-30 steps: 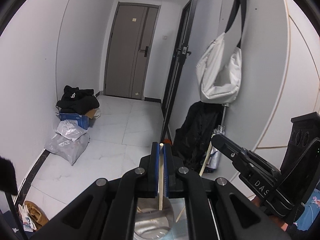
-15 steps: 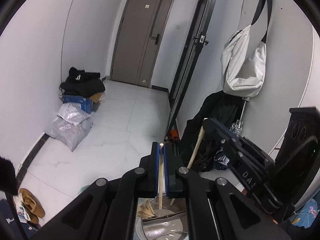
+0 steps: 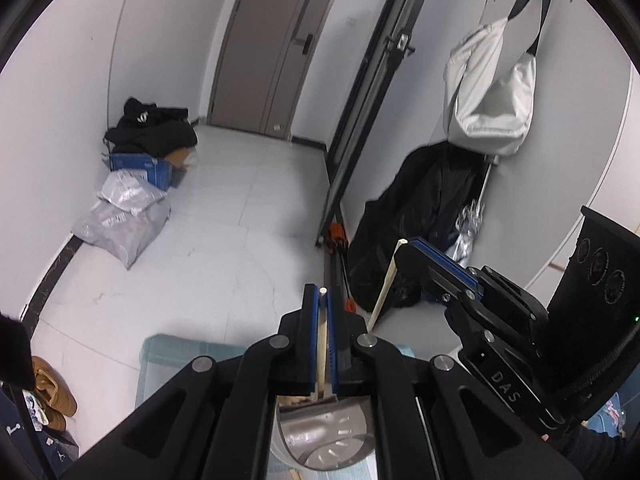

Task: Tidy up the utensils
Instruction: 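Lower the chopsticks in both grippers into the holder, then open both grippers to release the chopsticks and lift away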

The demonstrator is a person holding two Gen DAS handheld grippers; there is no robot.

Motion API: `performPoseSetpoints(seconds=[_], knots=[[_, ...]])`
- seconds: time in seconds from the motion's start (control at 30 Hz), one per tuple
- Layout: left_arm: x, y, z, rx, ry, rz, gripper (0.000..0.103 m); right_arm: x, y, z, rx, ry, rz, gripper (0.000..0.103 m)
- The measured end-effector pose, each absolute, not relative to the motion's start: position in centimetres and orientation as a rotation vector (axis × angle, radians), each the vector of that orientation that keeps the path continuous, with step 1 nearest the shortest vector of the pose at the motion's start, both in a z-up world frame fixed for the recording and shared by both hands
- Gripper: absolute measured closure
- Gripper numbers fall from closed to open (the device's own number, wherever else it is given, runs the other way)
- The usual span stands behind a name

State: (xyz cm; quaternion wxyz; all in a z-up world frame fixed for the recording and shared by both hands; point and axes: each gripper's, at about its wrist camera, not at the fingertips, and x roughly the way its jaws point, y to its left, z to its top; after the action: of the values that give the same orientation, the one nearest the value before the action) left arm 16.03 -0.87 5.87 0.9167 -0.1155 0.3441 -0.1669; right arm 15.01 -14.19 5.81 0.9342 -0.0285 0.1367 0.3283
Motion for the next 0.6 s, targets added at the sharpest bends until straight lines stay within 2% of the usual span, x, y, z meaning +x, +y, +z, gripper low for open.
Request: performPoseSetpoints(seconds=[0.17, 0.23, 0.27, 0.3, 0.4, 0.47, 0.5, 0.6], knots=[[16.1, -0.8, 5.4, -0.245, 0.751, -0.318, 0.100, 15.3, -14.1, 3.9, -0.049, 0.400, 0.705, 0.095], [16.0, -0.2, 5.3, -0.250, 0.763, -0.278, 0.081, 15.2, -14.3, 3.2, -0.039, 0.431, 0.701, 0.095], [15.8, 0.2, 5.4, -0.261, 0.762, -0.259, 0.076, 15.1, -14.5, 2.9, -0.034, 0.444, 0.700, 0.095], [15.6, 0.6, 5.5, -0.274, 0.756, -0.243, 0.066, 14.9, -14.8, 2.7, -0.022, 0.456, 0.696, 0.095], [14.5, 1.4, 5.9, -0.282, 0.735, -0.187, 0.063, 14.4, -15.8, 2.6, 0.022, 0.476, 0.679, 0.092], [14.1, 1.7, 6.0, -0.288, 0.732, -0.178, 0.062, 13.7, -16.6, 2.8, 0.057, 0.478, 0.654, 0.083], [13.6, 1.7, 6.3, -0.285, 0.729, -0.167, 0.058, 13.3, -17.0, 2.9, 0.072, 0.477, 0.645, 0.078], [12.5, 1.3, 6.7, -0.263, 0.700, -0.138, 0.043, 11.9, -18.0, 3.5, 0.111, 0.465, 0.631, 0.072]])
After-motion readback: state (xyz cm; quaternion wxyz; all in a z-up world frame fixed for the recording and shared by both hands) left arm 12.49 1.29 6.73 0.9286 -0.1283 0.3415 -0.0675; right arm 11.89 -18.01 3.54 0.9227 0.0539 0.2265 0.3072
